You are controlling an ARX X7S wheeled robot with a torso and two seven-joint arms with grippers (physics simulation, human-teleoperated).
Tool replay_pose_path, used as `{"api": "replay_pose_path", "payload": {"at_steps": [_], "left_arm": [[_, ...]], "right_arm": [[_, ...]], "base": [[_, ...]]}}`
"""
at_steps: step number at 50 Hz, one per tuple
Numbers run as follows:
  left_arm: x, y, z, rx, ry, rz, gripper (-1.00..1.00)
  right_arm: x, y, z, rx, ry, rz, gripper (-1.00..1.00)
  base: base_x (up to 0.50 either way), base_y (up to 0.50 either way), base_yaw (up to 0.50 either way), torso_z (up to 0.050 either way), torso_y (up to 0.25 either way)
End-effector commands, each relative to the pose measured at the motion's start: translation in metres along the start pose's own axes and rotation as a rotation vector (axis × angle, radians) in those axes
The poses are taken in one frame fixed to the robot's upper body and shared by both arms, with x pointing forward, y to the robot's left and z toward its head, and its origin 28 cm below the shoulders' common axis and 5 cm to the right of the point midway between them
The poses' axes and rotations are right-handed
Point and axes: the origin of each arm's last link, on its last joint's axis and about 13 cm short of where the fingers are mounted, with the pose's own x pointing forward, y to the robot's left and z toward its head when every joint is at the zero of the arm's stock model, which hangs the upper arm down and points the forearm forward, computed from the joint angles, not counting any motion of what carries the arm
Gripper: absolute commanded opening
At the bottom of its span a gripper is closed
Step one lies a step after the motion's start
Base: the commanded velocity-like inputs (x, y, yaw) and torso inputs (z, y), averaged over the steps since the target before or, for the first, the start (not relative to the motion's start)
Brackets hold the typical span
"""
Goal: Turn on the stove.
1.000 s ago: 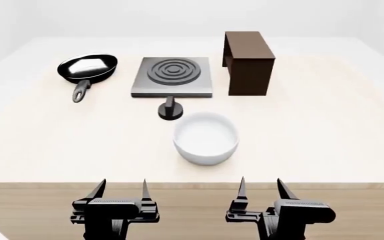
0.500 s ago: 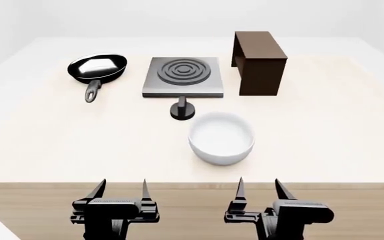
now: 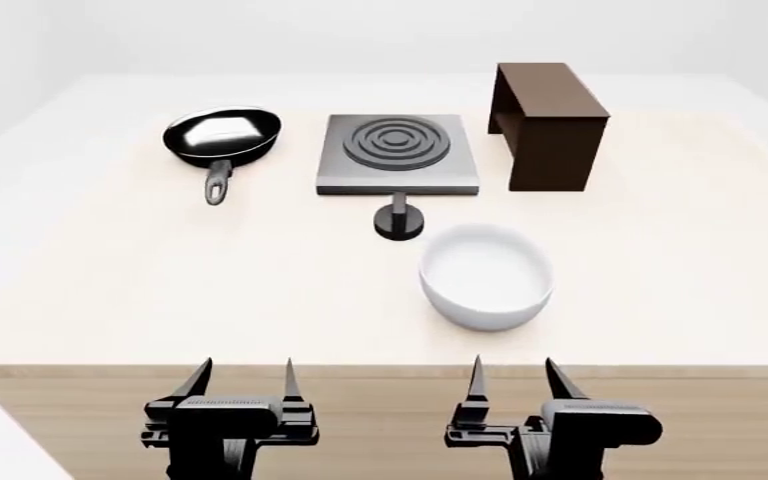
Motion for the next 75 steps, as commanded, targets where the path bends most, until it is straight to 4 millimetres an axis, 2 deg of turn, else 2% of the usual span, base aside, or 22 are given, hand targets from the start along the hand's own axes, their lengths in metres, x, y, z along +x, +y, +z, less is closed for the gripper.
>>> {"api": "replay_pose_path", "payload": {"at_steps": [1,75], "left_arm": [[0.0,0.0,0.0,0.0,0.0,0.0,1.0],[-0.0001,0.0,0.0,0.001,0.001,-0.005,1.0]], "right_arm": [[-0.0007,0.0012,0.0006,-0.001,0.0,0.004,1.0],[-0.0042,0.0025,0.0034,-0.011,-0.018,0.019,1.0]], "base": [[0.0,0.19,0.0,0.0,0.0],[0.0,0.19,0.0,0.0,0.0]]}}
